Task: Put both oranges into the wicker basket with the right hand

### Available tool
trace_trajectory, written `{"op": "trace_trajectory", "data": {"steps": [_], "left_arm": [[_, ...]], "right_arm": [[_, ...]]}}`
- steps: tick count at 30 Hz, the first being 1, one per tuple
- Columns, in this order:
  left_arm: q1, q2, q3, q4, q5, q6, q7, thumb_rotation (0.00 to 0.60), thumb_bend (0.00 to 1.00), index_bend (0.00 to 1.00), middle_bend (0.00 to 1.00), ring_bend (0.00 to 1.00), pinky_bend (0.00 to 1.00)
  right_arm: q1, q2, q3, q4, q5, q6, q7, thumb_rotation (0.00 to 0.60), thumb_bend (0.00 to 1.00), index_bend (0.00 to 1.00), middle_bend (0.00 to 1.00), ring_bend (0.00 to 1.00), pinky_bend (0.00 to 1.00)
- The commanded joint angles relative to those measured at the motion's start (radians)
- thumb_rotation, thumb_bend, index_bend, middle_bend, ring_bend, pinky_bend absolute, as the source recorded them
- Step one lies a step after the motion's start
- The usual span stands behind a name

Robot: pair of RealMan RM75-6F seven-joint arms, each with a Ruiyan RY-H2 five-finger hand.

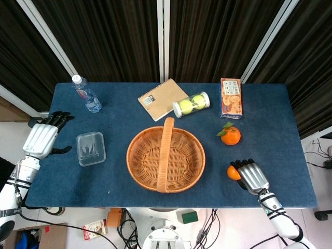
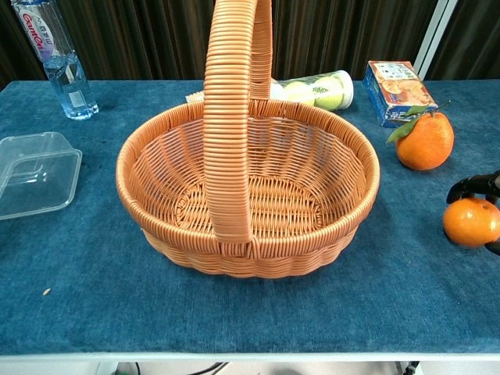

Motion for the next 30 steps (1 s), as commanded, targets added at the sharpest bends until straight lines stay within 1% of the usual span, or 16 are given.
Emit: {"op": "trace_trajectory", "data": {"steps": [1, 4, 6, 8, 11, 14, 19, 22, 27, 30], "left_arm": [[0.003, 0.003, 0.001, 0.0, -0.002, 0.001, -0.002, 0.6, 0.11, 0.18, 0.13, 0.09, 0.28], [0.005, 0.007, 0.001, 0.0, -0.004, 0.003, -0.004, 0.6, 0.11, 0.18, 0.13, 0.09, 0.28], [0.007, 0.01, 0.001, 0.0, -0.004, 0.003, -0.007, 0.6, 0.11, 0.18, 0.13, 0.09, 0.28], [0.009, 0.009, 0.001, 0.002, -0.002, 0.006, -0.014, 0.6, 0.11, 0.18, 0.13, 0.09, 0.28], [0.011, 0.007, 0.001, 0.009, 0.003, 0.011, -0.028, 0.6, 0.11, 0.18, 0.13, 0.09, 0.28], [0.012, 0.006, 0.003, 0.017, 0.008, 0.01, -0.037, 0.6, 0.11, 0.18, 0.13, 0.09, 0.28], [0.017, 0.013, 0.004, 0.027, 0.008, 0.014, -0.052, 0.6, 0.11, 0.18, 0.13, 0.09, 0.28], [0.023, 0.017, 0.002, 0.035, 0.008, 0.021, -0.067, 0.6, 0.11, 0.18, 0.13, 0.09, 0.28], [0.028, 0.017, 0.0, 0.054, 0.001, 0.024, -0.075, 0.6, 0.11, 0.18, 0.13, 0.09, 0.28], [0.028, 0.016, -0.001, 0.064, -0.007, 0.018, -0.083, 0.6, 0.11, 0.18, 0.13, 0.09, 0.28]], "right_arm": [[-0.002, 0.03, 0.01, -0.036, -0.062, 0.074, 0.021, 0.6, 0.4, 0.51, 0.48, 0.4, 0.4], [0.005, 0.096, 0.024, -0.14, -0.126, 0.138, 0.06, 0.6, 0.4, 0.51, 0.49, 0.4, 0.4], [0.011, 0.139, 0.041, -0.21, -0.178, 0.19, 0.046, 0.6, 0.4, 0.52, 0.49, 0.41, 0.4], [0.016, 0.157, 0.057, -0.259, -0.216, 0.219, 0.014, 0.6, 0.4, 0.52, 0.49, 0.41, 0.4], [0.041, 0.168, 0.081, -0.335, -0.23, 0.2, -0.036, 0.6, 0.4, 0.52, 0.49, 0.41, 0.4], [0.086, 0.16, 0.108, -0.395, -0.207, 0.124, -0.093, 0.6, 0.4, 0.52, 0.49, 0.41, 0.4], [0.18, 0.104, 0.154, -0.456, -0.108, -0.046, -0.197, 0.6, 0.4, 0.52, 0.48, 0.41, 0.4], [0.24, 0.049, 0.189, -0.461, -0.03, -0.133, -0.261, 0.6, 0.4, 0.52, 0.48, 0.41, 0.41], [0.334, -0.07, 0.243, -0.408, 0.091, -0.214, -0.386, 0.6, 0.4, 0.52, 0.48, 0.41, 0.41], [0.38, -0.14, 0.26, -0.36, 0.147, -0.24, -0.433, 0.6, 0.4, 0.52, 0.48, 0.41, 0.42]]}}
